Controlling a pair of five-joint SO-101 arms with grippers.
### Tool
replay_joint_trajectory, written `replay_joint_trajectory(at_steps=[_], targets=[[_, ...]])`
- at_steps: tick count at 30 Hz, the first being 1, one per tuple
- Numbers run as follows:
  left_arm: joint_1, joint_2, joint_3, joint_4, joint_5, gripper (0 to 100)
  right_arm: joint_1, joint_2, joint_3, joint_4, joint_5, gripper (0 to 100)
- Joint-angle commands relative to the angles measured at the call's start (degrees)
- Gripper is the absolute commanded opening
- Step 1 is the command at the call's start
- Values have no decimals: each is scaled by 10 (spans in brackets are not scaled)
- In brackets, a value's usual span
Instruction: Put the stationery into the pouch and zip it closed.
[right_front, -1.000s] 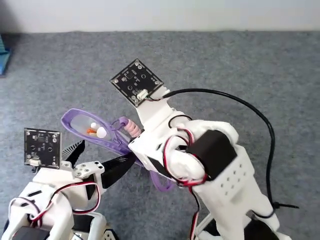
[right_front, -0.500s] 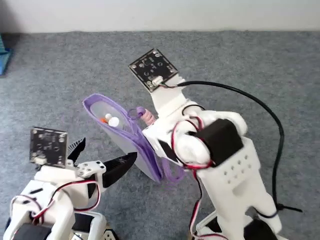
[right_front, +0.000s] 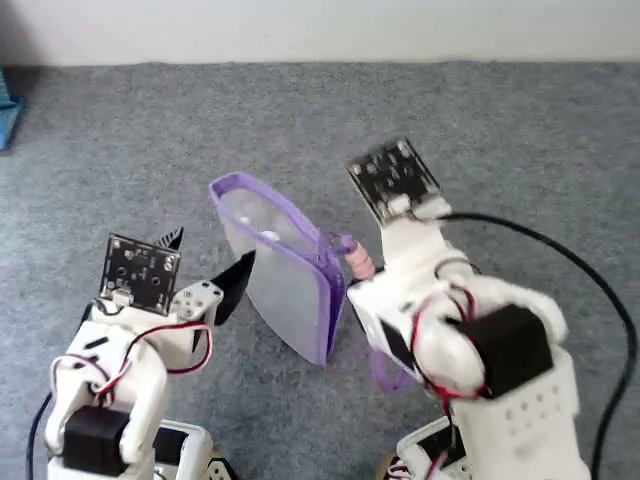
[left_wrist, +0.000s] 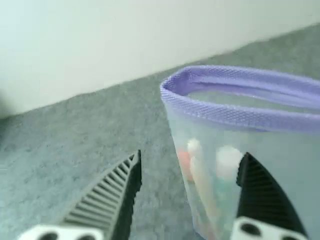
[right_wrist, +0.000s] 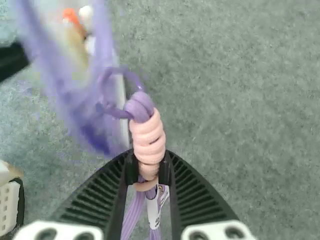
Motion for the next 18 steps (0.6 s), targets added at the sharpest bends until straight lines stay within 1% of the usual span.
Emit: replay_joint_trajectory(at_steps=[1,5,8,14,18], targets=[[5,0,21,-72,40,291,13,-61,21,23,8,8],[34,0,69,-132,66,291,14,-115,40,23,30,8],[64,0,90,-158,87,291,14,-146,45,22,49,8],[134,1,99,-162,105,290,15,-179,41,21,106,8],[184,1,99,-160,106,290,15,-186,41,-12,138,8]])
